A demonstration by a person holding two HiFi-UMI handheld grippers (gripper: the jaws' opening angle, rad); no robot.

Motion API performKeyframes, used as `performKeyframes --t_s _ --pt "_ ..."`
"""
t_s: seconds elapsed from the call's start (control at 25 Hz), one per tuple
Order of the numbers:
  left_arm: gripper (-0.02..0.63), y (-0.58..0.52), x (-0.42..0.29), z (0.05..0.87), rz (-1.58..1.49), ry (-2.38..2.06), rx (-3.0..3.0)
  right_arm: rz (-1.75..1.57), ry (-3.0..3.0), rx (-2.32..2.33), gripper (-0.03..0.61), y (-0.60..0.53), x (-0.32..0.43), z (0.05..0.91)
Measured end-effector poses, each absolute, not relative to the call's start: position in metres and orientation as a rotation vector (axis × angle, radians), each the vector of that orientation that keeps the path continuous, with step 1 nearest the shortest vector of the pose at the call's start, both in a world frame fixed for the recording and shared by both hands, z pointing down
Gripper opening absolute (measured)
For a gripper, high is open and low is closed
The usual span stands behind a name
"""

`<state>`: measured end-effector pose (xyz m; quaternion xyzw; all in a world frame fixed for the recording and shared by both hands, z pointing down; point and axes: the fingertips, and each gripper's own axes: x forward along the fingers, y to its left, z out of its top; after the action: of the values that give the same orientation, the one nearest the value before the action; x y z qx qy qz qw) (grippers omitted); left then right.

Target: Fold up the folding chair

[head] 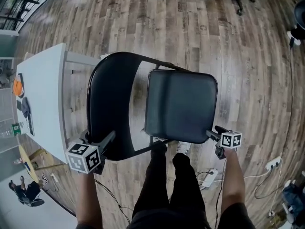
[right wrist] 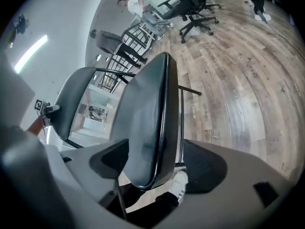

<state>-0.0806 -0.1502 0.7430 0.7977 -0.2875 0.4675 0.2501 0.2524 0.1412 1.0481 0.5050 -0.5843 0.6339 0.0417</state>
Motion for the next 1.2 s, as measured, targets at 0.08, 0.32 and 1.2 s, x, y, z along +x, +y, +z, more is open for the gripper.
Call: performKeyframes --t_s 0.08,0.32,1.2 --pt "0.31 -0.149 -0.079 0.743 1.243 -0.769 2.168 2.032 -1.802 1.492 0.339 0.143 0.241 1.061" --pt "0.31 -0.149 -0.077 0.74 1.15 -0.737 2.174 2.181 -1.899 1.334 0.37 0.131 0.208 1.084" --pt "0.124 -0.147 -0.055 0.642 1.009 -0.682 2.251 2.234 -2.035 1.234 0.362 0.082 0.169 0.964"
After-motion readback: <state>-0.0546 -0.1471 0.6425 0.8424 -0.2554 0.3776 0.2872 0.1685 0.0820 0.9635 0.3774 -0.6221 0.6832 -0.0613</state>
